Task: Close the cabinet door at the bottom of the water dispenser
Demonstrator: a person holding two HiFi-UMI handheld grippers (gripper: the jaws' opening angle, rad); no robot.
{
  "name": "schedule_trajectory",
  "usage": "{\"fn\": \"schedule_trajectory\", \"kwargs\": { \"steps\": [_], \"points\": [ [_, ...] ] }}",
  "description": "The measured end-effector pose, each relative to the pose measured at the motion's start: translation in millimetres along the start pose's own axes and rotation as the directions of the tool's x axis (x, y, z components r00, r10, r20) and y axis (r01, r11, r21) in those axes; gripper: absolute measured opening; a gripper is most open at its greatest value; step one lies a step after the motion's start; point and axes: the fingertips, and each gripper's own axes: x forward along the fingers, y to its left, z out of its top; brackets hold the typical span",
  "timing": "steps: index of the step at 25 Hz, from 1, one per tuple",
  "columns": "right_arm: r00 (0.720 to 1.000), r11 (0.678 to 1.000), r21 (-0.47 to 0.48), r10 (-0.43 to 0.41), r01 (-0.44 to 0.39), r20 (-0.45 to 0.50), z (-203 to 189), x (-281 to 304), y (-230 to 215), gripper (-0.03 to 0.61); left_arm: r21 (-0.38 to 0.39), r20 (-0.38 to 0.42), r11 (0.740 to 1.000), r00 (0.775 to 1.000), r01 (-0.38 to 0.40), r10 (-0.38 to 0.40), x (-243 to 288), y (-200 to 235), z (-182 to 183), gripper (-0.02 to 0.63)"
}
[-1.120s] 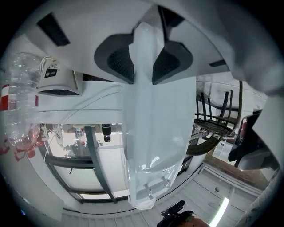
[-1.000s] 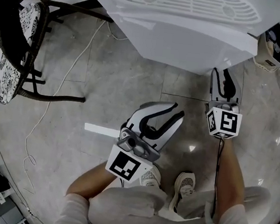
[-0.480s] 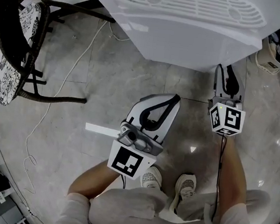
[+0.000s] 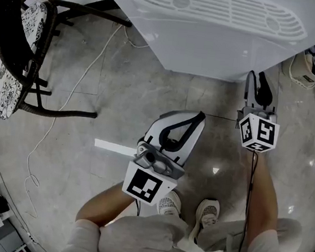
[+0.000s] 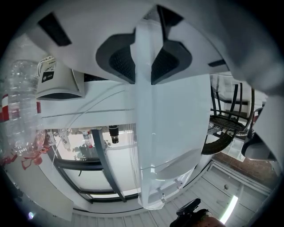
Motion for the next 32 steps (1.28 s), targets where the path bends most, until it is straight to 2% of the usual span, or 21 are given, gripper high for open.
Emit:
{"fn": "schedule_trajectory", "kwargs": {
  "steps": [4, 7, 14, 17, 20, 26, 29, 32],
  "points": [
    [1.0, 1.0, 0.01, -0.007, 0.007, 0.009, -0.4, 0.1, -0.3, 0.122, 0.001, 0.004, 1.0, 1.0, -0.006, 0.006, 0.3, 2.2, 0.8, 0.008],
    [1.0, 1.0, 0.015, -0.021, 0.021, 0.008, -2.8, -4.4, -1.3, 0.093, 0.002, -0.005, 1.0, 1.0, -0.023, 0.023, -0.1, 5.6, 0.2, 0.008],
    [0.998, 0.996, 0.066, -0.062, 0.061, 0.008, -5.3, -37.0, -3.2, 0.023, -0.022, -0.081, 0.994, 0.991, -0.104, 0.102, -6.4, 22.3, -18.5, 0.008],
    [0.995, 0.989, 0.117, -0.093, 0.09, 0.021, 3.8, -52.1, -0.3, 0.018, -0.025, -0.103, 0.989, 0.985, -0.143, 0.14, -9.0, 29.6, -23.1, 0.008],
    [0.994, 0.988, 0.13, -0.088, 0.08, 0.058, 23.5, -66.5, 11.3, 0.018, -0.023, -0.116, 0.982, 0.976, -0.187, 0.183, -10.8, 38.4, -21.3, 0.008],
    [0.995, 0.993, 0.107, -0.058, 0.05, 0.076, 69.3, -88.7, 19.8, 0.018, 0.017, -0.089, 0.968, 0.964, -0.251, 0.252, -14.7, 52.5, 11.5, 0.008],
    [0.995, 0.992, 0.113, -0.058, 0.048, 0.087, 105.3, -98.6, 13.9, 0.018, 0.052, -0.074, 0.961, 0.959, -0.272, 0.275, -17.8, 56.8, 41.8, 0.008],
    [0.994, 0.992, 0.117, -0.066, 0.056, 0.088, 152.4, -117.2, 11.6, 0.018, 0.042, -0.092, 0.948, 0.943, -0.316, 0.319, -28.4, 63.3, 81.8, 0.008]
  ]
}}
